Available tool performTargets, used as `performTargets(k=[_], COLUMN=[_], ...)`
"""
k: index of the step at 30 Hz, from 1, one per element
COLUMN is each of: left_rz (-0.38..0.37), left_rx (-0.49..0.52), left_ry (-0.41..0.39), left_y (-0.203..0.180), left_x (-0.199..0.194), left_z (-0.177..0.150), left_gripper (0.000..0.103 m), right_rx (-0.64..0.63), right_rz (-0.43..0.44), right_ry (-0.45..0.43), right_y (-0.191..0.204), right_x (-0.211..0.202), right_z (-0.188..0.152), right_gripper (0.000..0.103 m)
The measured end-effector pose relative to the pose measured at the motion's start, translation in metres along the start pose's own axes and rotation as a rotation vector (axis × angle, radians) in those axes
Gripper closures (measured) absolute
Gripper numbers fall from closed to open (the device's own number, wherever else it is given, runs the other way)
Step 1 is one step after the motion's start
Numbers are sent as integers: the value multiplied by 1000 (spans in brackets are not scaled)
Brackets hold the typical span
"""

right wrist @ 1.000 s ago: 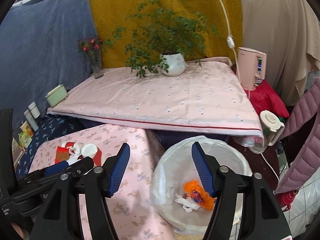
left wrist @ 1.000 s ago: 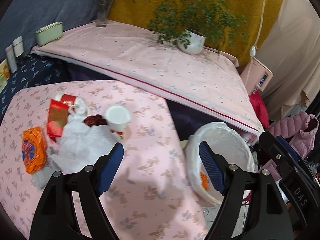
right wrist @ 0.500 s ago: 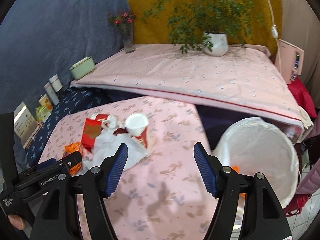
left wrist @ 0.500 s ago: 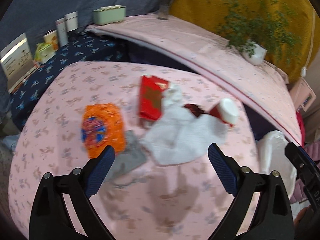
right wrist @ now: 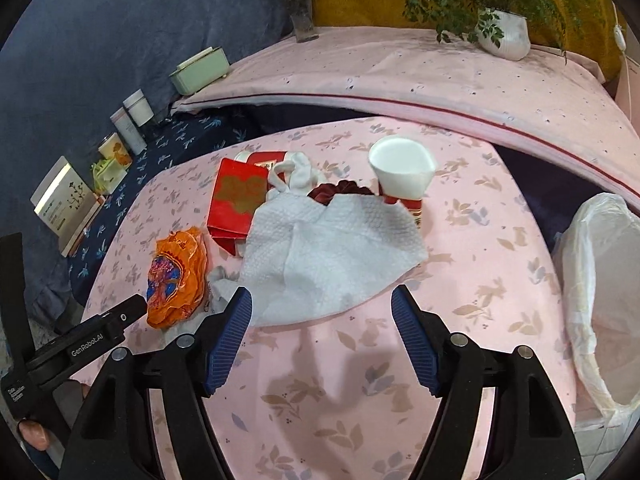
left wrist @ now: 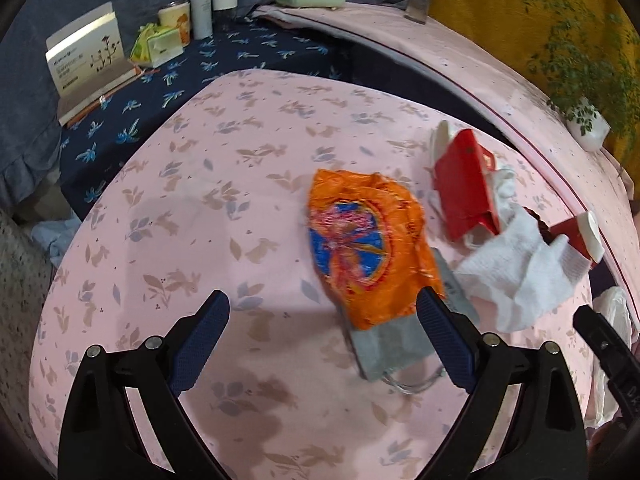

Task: Collect trash
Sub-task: 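Grasp the orange bag with the left tool while the right tool grasps the white wipe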

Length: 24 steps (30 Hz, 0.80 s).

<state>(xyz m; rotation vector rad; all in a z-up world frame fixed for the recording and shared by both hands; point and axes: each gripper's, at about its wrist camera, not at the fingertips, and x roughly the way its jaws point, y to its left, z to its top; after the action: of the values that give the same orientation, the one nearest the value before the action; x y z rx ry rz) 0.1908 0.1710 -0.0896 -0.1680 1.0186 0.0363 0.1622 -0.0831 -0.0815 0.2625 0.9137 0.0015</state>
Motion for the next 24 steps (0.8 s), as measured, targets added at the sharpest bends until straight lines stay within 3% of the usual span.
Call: performTargets(k=[12, 14, 16, 17, 19, 22, 23, 24], left_rz=[-47, -53, -61, -58, -68, -79, -83, -93], left_rx=[-58, -64, -60, -57, -45, -42, -44, -49], left_ry=[69, 84, 106, 106, 92, 80, 73, 64], left_y=[9, 7, 4, 3, 1, -1, 0, 0], left_x=[47, 56, 63, 65, 62, 55, 52, 47], left_z=[29, 33, 34, 34, 34, 34, 35, 36], left_gripper=[15, 27, 47, 49, 70, 91, 93, 93], right_rx=[1, -4, -14, -20, -37, -53, -54, -51], right_rz=[-46, -61, -70, -74, -81, -76, -66, -54], right_ry=[67, 68, 73, 77, 83, 80, 79, 75], right_y=[11, 11, 11, 11, 12, 12, 12, 12], right_x=[57, 62, 66, 68, 71, 69, 66, 63], right_z=[7, 8, 7, 7, 7, 6, 6, 7], right_gripper=[33, 33, 36, 42, 53, 78, 88, 91])
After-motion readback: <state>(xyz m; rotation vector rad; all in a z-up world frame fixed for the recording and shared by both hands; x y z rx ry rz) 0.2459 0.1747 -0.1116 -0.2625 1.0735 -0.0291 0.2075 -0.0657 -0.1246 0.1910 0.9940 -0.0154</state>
